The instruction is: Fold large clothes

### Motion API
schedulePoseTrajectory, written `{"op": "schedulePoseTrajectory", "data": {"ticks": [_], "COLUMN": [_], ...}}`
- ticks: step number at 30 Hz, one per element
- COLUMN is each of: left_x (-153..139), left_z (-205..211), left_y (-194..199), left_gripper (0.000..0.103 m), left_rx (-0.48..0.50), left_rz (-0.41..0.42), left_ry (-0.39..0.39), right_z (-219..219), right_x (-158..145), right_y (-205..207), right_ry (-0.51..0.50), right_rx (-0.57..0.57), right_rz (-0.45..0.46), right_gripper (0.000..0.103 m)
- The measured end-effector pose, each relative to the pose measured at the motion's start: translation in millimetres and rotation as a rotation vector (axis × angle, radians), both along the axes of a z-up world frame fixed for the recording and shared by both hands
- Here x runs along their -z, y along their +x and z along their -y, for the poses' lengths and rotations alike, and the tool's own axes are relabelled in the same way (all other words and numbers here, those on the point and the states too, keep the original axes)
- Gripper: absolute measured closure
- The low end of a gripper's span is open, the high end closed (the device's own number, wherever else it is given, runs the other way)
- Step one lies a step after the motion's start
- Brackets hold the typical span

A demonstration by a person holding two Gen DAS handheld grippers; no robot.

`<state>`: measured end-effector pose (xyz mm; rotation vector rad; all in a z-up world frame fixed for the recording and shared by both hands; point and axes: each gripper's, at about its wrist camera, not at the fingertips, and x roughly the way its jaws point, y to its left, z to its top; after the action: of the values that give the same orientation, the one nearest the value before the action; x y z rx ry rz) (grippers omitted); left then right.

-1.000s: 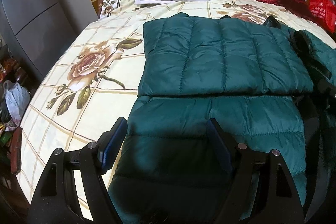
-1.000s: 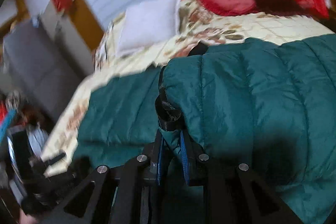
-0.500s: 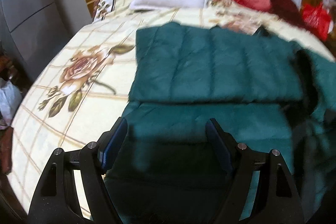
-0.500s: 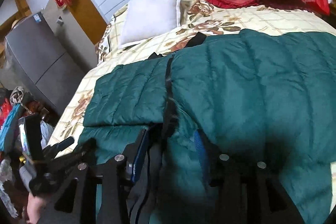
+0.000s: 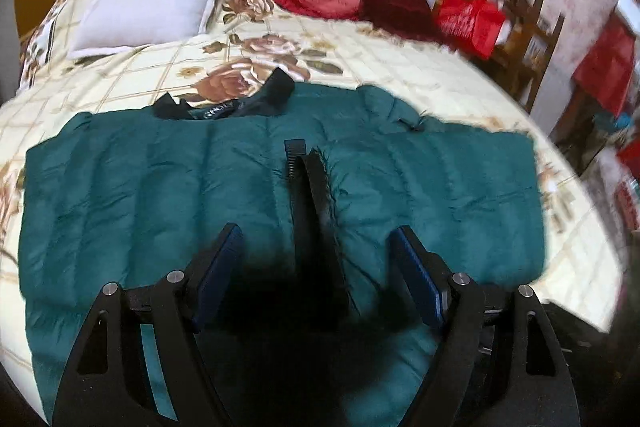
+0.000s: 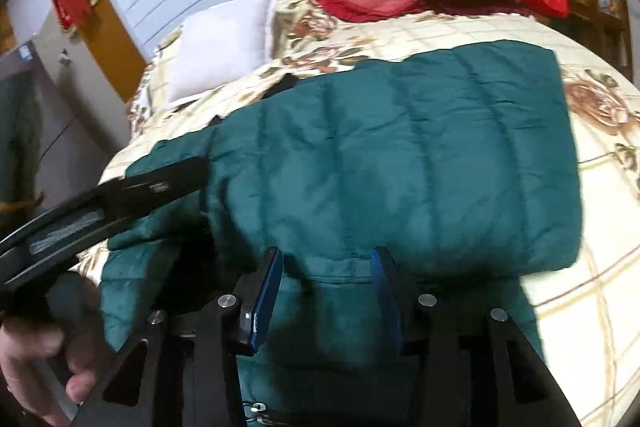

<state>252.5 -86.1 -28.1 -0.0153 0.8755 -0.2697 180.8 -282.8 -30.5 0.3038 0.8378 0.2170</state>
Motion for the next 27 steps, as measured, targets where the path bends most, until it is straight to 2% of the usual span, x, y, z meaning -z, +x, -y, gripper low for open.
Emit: {"op": "schedulePoseTrajectory", "data": {"ticks": [1,2,5,7,11,15,22,27], "left_x": [6.3,9.4,16.6,15.7,-1.5,-26.8,-69.4,-81.4], "left_z": [2.4,2.4,2.3,4.2,-2.5,-30.7,-103.9,-159.2], "left_y": [7.1,9.4,11.6,6.2,-7.8,-16.4,-15.4,-20.8], "left_gripper": [0.026,0.032,0.087,0.097,0.099,0.099,0.099,0.099], "left_rx": [-0.009,-0.01,0.021,0.024,0.035,0.019,-0.059,-0.126], "left_rz": [-0.017,-0.025,-0.044,-0.039,0.007,0.056,0.135,0.157], "left_ry": [0.009,-0.002,-0.101,-0.131,-0.18,-0.212,-0.198,-0.162], "right_z": [3.3,7.1,17.3,25.2,42.8,47.7,46.9,48.9], "right_x": [-1.0,-2.6,-13.1,-19.9,-26.6,-29.7,-37.3,-35.2], "right_y": [-0.5,-1.1,-5.7,-10.9,-18.8,-21.9,-26.4,-22.9], "right_ry": [-0.007,-0.005,-0.016,-0.019,0.0,-0.01,-0.065,-0.072], "right_rx": [0.022,0.032,0.067,0.094,0.167,0.2,0.236,0.257], "right_rz": [-0.001,0.005,0.041,0.067,0.1,0.108,0.132,0.123], "right_gripper": [0.059,0.059,0.059,0.059,0.059,0.059,0.059,0.059]}}
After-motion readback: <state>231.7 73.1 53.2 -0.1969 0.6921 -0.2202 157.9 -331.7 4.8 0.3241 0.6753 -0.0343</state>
